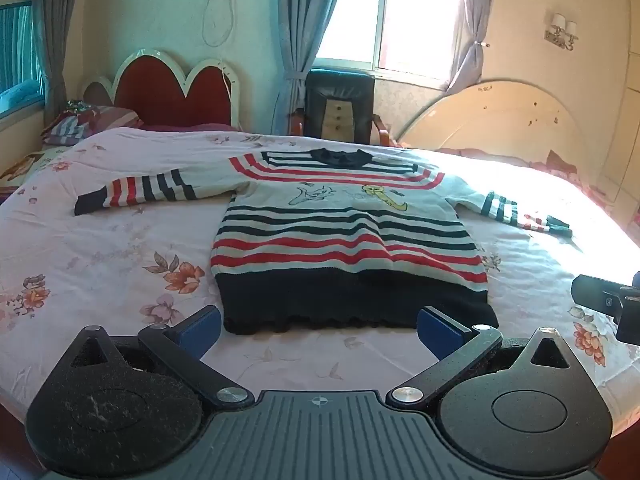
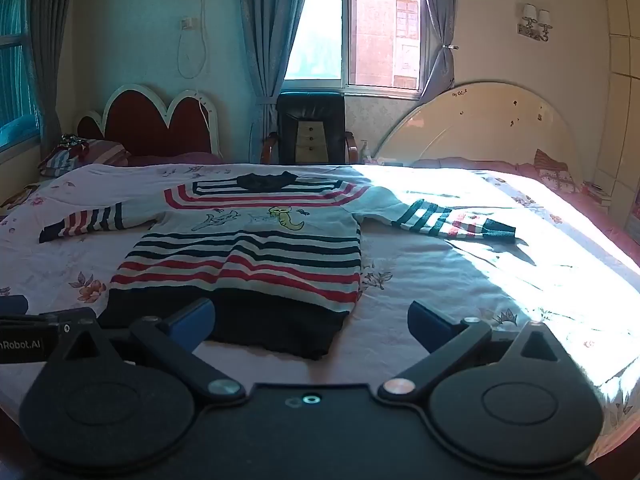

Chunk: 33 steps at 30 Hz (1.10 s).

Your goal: Fold small clothes

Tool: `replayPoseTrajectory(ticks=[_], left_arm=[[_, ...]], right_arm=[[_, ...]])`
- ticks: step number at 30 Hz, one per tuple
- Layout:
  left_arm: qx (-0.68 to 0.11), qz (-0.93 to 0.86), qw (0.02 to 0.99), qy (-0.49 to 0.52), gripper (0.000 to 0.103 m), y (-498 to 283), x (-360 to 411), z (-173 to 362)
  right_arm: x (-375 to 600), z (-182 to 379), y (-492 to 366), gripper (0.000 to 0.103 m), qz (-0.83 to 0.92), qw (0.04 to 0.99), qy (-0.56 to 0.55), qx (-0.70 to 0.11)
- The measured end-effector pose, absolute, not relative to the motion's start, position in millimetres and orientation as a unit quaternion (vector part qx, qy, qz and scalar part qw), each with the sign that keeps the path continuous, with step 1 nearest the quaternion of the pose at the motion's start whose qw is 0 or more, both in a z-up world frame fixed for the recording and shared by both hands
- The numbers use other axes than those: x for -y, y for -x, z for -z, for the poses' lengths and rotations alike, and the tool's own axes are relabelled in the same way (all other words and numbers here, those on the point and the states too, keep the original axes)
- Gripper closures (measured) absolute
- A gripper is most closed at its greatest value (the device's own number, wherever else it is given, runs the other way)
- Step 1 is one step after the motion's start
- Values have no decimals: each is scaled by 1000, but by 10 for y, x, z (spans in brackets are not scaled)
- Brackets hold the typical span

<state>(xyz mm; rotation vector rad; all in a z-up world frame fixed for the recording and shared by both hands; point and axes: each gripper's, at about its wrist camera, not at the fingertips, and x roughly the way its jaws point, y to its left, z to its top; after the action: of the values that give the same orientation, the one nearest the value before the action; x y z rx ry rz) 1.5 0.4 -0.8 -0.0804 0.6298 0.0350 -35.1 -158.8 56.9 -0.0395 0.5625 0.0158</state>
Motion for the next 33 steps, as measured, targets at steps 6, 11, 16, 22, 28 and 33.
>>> replayPoseTrajectory(ticks=[6,11,16,22,28,33], left_arm=[[-311,-19,950,28,0,-77,-25,17],[-303,-22,952,36,0,-39,13,5],[-303,-21,952,36,0,-69,-54,-24],[-301,-24,953,37,0,-59,-38,-23],[-300,-22,953,34,0,-73,-24,-33],[-300,-18,953,31,0,-80,1,-38]], right_arm=[[1569,-582,332,1,-7,959,23,-281],[1563,-572,311,1,-10,961,24,-277],[1556,-569,296,1,-11,960,26,-277],[1570,-589,330,1,-11,961,24,-274],[1564,-590,321,1,-10,962,23,-273],[1564,-585,312,1,-8,962,23,-273]])
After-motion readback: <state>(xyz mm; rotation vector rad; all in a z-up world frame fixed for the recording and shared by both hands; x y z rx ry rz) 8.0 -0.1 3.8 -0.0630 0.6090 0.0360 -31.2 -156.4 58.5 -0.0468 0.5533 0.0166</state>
